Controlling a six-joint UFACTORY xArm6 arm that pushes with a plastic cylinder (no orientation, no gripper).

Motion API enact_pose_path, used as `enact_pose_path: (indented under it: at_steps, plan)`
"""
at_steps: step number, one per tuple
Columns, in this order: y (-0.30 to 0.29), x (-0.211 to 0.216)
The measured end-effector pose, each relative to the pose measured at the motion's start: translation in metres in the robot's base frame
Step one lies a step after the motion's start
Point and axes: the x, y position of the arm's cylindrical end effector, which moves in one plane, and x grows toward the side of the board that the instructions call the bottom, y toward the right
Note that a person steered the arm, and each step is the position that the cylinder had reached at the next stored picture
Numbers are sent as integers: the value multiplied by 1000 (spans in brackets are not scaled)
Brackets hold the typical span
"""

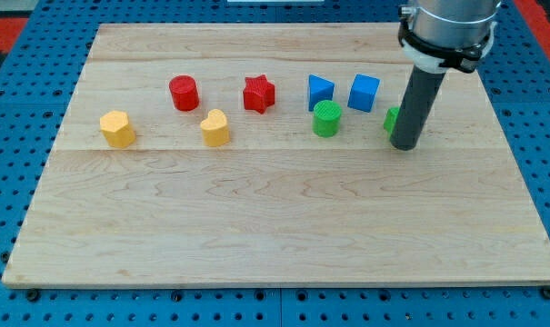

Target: Nudge the yellow heart up a bit

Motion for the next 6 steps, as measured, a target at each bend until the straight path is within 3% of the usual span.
enact_pose_path:
  at_steps: [1, 2, 4, 5, 6]
  plan:
    - [-18, 15]
    - [-126, 26]
    - [-248, 13]
    - [-250, -21]
    - [-244, 33]
